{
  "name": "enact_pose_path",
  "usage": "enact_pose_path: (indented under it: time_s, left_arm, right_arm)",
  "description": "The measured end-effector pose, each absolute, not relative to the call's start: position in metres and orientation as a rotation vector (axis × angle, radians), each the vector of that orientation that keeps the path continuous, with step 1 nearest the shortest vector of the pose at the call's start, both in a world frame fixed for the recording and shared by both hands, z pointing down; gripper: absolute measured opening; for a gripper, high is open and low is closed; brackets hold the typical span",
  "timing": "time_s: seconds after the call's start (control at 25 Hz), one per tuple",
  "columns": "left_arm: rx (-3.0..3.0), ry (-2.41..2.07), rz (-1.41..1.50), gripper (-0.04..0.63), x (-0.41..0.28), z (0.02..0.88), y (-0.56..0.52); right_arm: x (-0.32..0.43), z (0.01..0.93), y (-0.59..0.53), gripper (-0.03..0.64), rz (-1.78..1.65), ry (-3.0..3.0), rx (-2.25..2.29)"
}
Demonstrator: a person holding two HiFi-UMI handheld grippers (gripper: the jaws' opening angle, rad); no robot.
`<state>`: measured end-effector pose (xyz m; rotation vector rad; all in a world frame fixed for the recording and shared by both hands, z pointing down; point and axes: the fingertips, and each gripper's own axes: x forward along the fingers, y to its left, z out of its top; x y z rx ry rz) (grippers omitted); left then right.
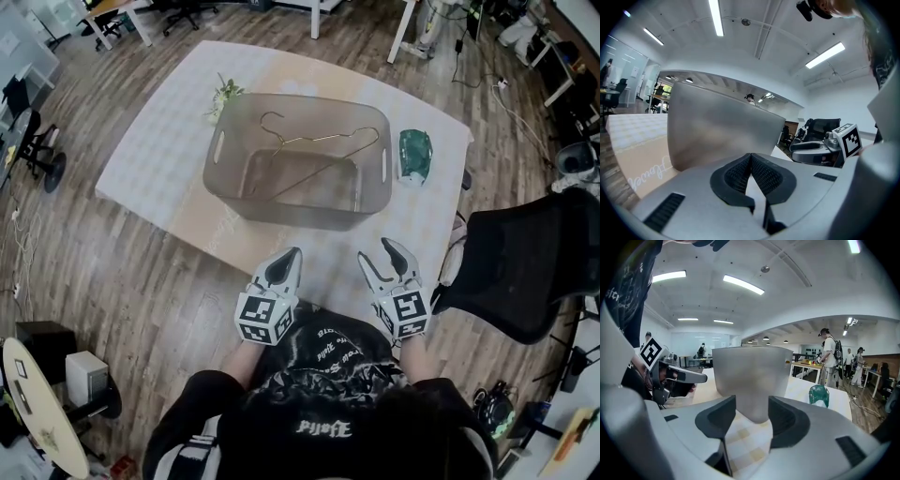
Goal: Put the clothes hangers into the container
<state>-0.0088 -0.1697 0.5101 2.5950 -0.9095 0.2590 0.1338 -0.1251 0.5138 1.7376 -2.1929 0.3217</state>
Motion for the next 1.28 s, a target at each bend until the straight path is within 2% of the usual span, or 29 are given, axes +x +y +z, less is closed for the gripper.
enact_pose_path:
  time_s: [0.04,0.24,0.64,1.28]
  left_arm:
    - [2.59,-0.918,0.256,0.02,-0.01,0.511,-0.17]
    - [2.572,-0.927,0.25,0.02,-0.016,0.516,-0.171]
    - [2.596,-0.891,0.247,0.02,-0.012,0.516,-0.173]
    - [2.617,-0.887,0.249,0.02,-0.013,0.515,-0.183]
  right_arm:
    - [0.133,0.514,-0.126,0.203,0.318,-2.195,1.732]
    - [0.125,0.517,-0.13,0.176,0.32,-2.202,1.717]
    - [0.12,0.515,-0.133,0.026,0.33,-2.181,1.726]
    - [0.101,0.518,-0.141,0.008,0.318,-2.182,1.604]
